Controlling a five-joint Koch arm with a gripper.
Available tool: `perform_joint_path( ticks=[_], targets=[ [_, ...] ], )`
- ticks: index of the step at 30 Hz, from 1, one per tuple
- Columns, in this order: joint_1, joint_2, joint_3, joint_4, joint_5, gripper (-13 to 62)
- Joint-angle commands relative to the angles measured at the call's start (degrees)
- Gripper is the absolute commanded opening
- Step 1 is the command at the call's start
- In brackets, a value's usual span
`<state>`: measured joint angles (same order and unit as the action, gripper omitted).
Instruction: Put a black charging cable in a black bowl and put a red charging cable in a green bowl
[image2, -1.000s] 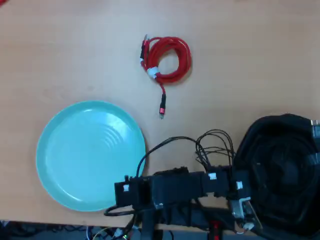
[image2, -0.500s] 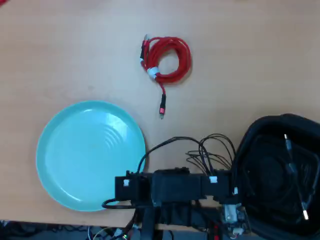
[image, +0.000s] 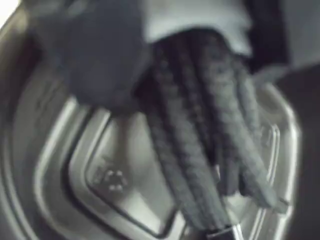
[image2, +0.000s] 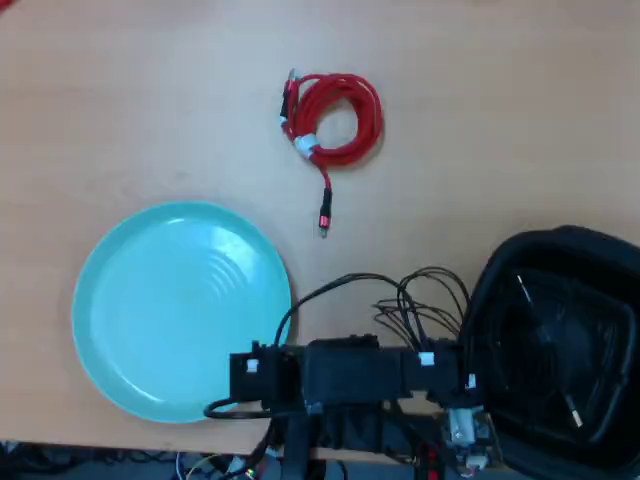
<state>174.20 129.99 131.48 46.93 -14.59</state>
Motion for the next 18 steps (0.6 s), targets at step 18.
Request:
perform_joint_path(
  ticks=[18],
  targets=[
    [-3.87, 6.06, -19.69, -1.93, 7.21, 32.0]
  ],
)
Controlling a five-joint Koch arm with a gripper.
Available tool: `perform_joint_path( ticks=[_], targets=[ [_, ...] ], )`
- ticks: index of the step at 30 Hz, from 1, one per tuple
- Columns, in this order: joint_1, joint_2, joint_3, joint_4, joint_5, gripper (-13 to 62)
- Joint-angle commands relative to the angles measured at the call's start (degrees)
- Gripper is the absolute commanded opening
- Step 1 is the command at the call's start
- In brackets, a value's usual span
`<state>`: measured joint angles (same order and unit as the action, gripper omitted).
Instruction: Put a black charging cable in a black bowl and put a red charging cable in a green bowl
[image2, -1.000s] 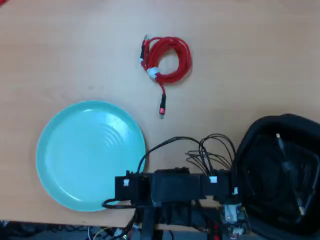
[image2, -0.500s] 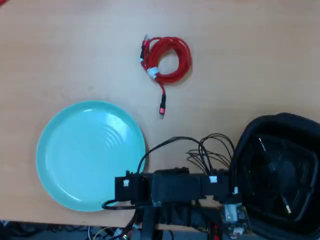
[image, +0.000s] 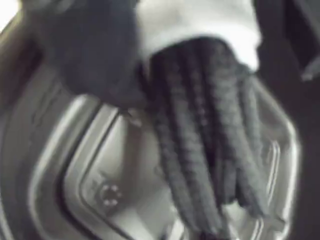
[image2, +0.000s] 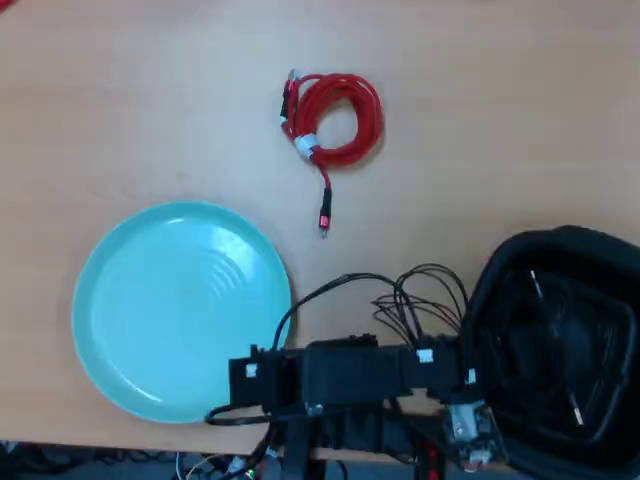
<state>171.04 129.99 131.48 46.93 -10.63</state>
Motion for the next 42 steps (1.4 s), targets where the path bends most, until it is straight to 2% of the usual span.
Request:
perform_joint_path(
  ticks=[1, 11, 16, 23, 32, 37, 42],
  targets=[
    [-1.41, 6.06, -20.83, -2.02, 5.01, 32.0],
    [-5.89, 5.98, -25.93, -1.49, 8.17, 32.8],
    [-5.45, 5.98, -26.10, -1.32, 8.70, 45.3],
    [-8.61, 6.42, -30.67, -1.32, 8.61, 43.1],
    [-42.80, 6.24, -45.53, -1.23, 8.79, 41.4],
    [-52.56, 6.24, -44.56, 5.54, 10.28, 41.4],
    [-71.10, 6.06, -39.64, 13.62, 13.45, 41.4]
  ],
)
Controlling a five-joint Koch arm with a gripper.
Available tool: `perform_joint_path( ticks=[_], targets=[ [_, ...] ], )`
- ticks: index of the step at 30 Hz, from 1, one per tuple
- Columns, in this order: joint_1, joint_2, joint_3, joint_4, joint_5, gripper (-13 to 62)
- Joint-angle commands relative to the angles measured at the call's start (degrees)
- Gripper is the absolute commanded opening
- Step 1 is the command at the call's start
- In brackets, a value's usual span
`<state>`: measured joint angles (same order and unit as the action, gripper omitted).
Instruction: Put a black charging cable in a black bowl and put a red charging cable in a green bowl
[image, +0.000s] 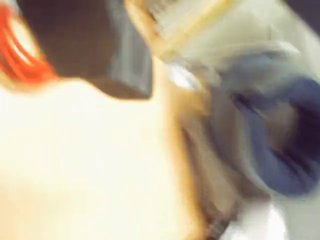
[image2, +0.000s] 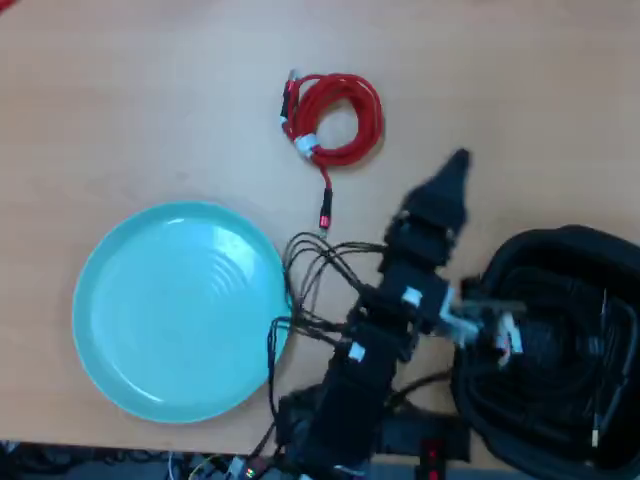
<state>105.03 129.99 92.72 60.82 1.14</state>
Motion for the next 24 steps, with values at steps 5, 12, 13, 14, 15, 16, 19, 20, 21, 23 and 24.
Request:
perform_joint_path(
  ticks=[5, 12, 13, 14, 15, 16, 19, 20, 21, 23, 24],
  targets=[
    [-19.60, 5.89, 10.46, -3.25, 5.62, 41.4],
    [-26.19, 5.62, 17.14, -11.87, 5.62, 41.4],
    [-27.42, 5.19, 17.14, -11.95, 5.54, 41.4],
    [-28.56, 4.75, 17.14, -12.04, 5.45, 41.4],
    [-29.79, 4.22, 17.14, -12.04, 5.45, 41.4],
    [-31.11, 3.78, 17.14, -12.04, 5.62, 41.4],
    [-33.93, 3.34, 17.75, -11.95, 6.06, 41.4],
    [-34.72, 3.16, 18.63, -12.04, 6.15, 41.5],
    [-35.51, 3.08, 19.69, -12.13, 6.15, 41.6],
    [-36.74, 3.08, 21.97, -12.30, 6.77, 41.8],
    [-37.09, 3.08, 23.64, -12.66, 7.03, 41.8]
  ],
)
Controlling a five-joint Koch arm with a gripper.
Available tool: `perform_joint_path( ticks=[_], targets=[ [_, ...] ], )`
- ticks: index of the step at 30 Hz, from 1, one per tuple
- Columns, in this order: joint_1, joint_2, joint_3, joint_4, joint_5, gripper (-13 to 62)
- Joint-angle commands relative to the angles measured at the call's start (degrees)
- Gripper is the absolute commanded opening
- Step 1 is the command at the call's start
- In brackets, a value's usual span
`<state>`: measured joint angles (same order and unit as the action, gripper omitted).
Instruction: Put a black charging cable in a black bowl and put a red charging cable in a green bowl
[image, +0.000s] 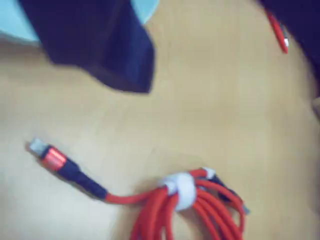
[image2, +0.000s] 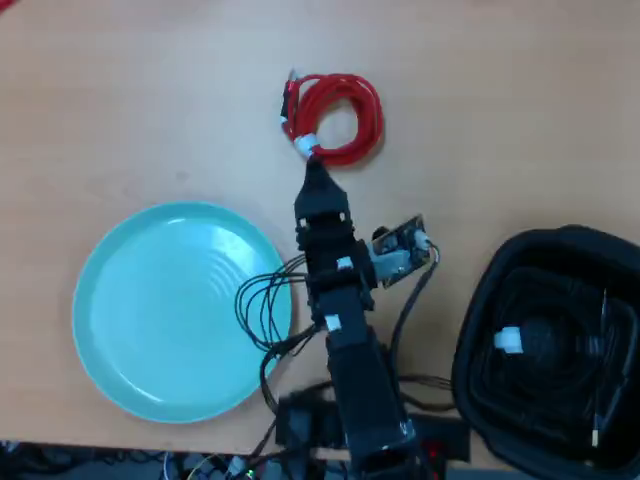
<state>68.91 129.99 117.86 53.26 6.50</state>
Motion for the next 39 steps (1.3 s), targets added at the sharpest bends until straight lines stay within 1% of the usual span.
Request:
perform_joint_path(
  ticks=[1, 5, 9, 16, 20, 23, 25, 28, 33, 39],
  targets=[
    [-1.05, 3.16, 0.09, -5.71, 1.76, 42.0],
    [-1.05, 3.08, 4.22, -11.25, 1.67, 41.4],
    [-0.62, 1.76, 5.01, -20.83, 1.23, 41.4],
    [2.64, -10.99, 2.11, -28.30, -0.53, 41.5],
    [3.08, -20.13, -4.75, -28.13, -1.67, 41.4],
    [3.60, -24.96, -10.55, -27.33, -1.76, 41.4],
    [3.69, -26.81, -14.77, -25.31, -1.85, 41.4],
    [3.69, -30.06, -23.64, -17.40, -2.29, 41.5],
    [3.52, -39.90, -39.37, -2.37, -2.20, 41.4],
    [4.22, -49.66, -50.10, 11.07, -1.93, 41.4]
  ],
)
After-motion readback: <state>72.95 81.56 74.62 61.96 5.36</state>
